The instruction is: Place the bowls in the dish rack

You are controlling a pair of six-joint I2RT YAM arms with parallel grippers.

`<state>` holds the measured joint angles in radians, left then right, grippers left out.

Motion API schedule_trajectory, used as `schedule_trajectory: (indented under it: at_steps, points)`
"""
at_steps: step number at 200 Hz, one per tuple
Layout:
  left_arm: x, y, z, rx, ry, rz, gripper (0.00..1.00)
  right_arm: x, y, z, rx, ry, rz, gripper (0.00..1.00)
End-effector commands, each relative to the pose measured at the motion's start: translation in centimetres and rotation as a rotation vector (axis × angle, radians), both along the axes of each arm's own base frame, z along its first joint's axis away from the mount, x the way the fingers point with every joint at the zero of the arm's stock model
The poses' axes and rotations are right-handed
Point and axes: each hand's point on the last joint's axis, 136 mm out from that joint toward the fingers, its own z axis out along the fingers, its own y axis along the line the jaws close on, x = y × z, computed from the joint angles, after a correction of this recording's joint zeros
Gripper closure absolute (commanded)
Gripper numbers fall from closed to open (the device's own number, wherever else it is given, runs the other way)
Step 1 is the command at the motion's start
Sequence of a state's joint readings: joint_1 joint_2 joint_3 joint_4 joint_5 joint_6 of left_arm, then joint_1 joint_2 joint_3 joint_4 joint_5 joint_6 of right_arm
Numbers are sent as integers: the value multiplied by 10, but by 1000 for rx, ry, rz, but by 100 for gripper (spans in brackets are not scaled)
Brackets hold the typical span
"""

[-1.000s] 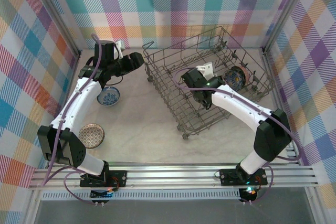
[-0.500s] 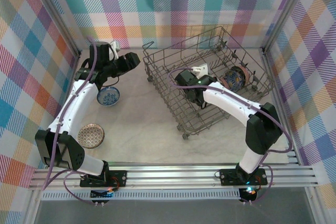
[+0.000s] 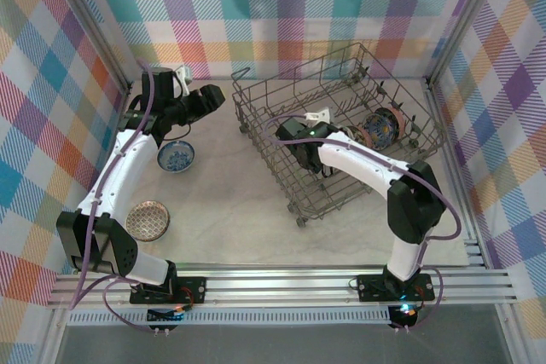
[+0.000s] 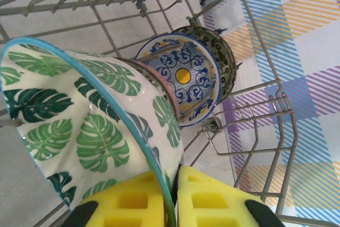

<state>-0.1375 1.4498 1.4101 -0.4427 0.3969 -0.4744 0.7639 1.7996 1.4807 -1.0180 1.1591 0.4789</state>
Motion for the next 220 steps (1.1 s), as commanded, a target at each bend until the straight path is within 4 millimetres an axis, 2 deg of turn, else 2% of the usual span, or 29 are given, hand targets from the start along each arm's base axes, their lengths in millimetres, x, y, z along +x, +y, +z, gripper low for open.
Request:
schedule_trajectory:
  at_steps: [1, 57, 143, 177, 181, 196, 207, 220]
  points:
    - [1, 5, 5, -9, -9, -8, 30, -3, 9, -2, 38, 10, -13, 86]
    - [2, 9, 2, -14, -1, -4, 30, -2, 13, -10, 53, 29, -23, 78]
    - [-1, 13, -4, -20, 15, -2, 30, -3, 23, -35, 111, 79, -44, 76]
    - [-2, 14, -7, -20, 26, -1, 30, -2, 22, -24, 133, 55, -37, 75]
    - [-2, 15, -8, -21, 30, 1, 30, -2, 22, -21, 138, 49, -36, 72]
    - [-2, 18, -10, -17, 40, 13, 30, -2, 21, -12, 157, 28, -23, 70]
    - [-2, 22, -12, -12, 49, 26, 30, -1, 20, -4, 177, 10, -11, 66]
    - [-3, 29, -14, 2, 64, 54, 30, 1, 20, 4, 194, -11, 17, 53]
